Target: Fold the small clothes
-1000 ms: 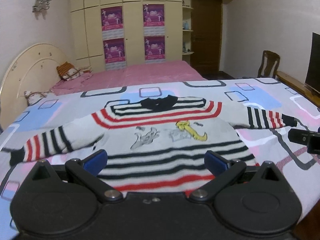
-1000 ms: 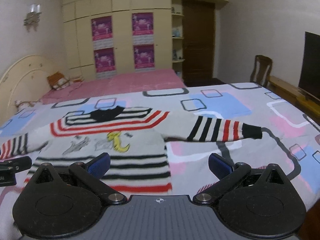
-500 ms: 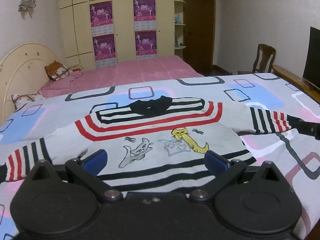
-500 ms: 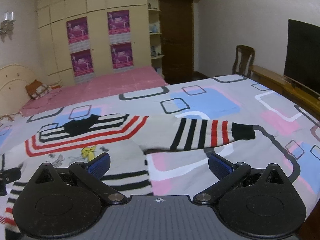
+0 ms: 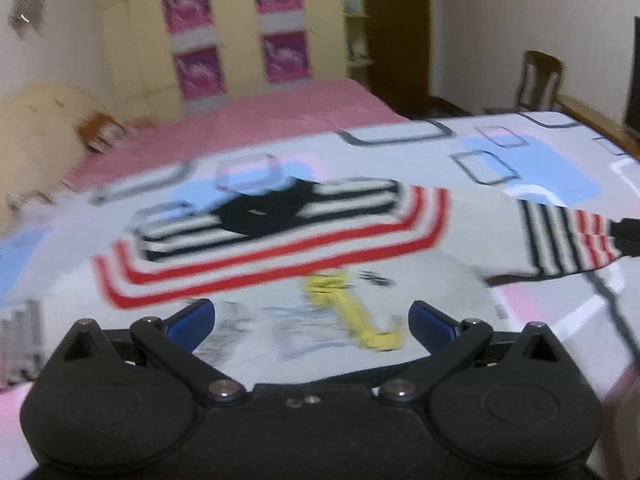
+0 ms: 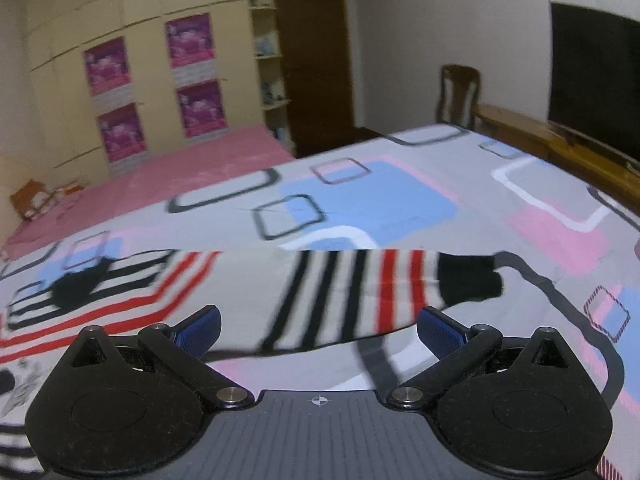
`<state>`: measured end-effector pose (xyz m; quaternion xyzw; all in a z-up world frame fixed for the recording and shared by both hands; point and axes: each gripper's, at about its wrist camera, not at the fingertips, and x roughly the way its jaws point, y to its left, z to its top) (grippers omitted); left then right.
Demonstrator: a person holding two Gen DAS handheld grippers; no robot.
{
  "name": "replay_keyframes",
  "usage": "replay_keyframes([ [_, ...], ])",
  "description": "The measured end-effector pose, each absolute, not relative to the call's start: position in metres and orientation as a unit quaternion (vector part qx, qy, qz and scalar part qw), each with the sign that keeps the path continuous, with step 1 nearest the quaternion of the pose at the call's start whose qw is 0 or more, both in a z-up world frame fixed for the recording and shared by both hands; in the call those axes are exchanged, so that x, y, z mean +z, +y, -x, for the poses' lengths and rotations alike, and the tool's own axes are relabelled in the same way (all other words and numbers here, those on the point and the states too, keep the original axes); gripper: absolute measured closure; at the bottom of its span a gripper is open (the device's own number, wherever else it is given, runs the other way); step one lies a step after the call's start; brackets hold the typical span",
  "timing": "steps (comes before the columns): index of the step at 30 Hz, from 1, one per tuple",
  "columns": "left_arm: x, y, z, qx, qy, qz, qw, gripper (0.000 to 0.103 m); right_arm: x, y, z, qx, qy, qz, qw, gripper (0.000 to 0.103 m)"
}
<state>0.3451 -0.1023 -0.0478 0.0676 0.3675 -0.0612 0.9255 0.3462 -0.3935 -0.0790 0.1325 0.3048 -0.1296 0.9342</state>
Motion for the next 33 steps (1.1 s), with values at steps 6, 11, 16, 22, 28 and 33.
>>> replay_keyframes([
  [6, -0.073, -0.138, -0.374, -0.064, 0.397, -0.049, 0.914, 0.000, -0.116, -0.463, -0.368, -0.164, 0.317, -0.178, 0.917, 0.002],
  [11, -0.083, -0.158, -0.393, -0.072, 0.415, -0.044, 0.906, 0.001, -0.148, -0.505, -0.385, -0.177, 0.337, -0.231, 0.896, 0.041],
  [16, -0.089, -0.168, -0.409, -0.070, 0.427, -0.041, 0.901, 0.004, -0.171, -0.537, -0.392, -0.194, 0.340, -0.276, 0.878, 0.041],
  [22, -0.097, -0.172, -0.426, -0.057, 0.439, -0.038, 0.896, 0.006, -0.178, -0.555, -0.390, -0.206, 0.329, -0.301, 0.871, 0.052],
  [28, -0.092, -0.158, -0.429, -0.051, 0.437, -0.026, 0.898, 0.006, -0.178, -0.558, -0.390, -0.219, 0.320, -0.308, 0.869, 0.067],
  [33, -0.087, -0.123, -0.426, -0.038, 0.432, -0.016, 0.901, 0.006, -0.177, -0.556, -0.397, -0.228, 0.322, -0.302, 0.868, 0.093],
])
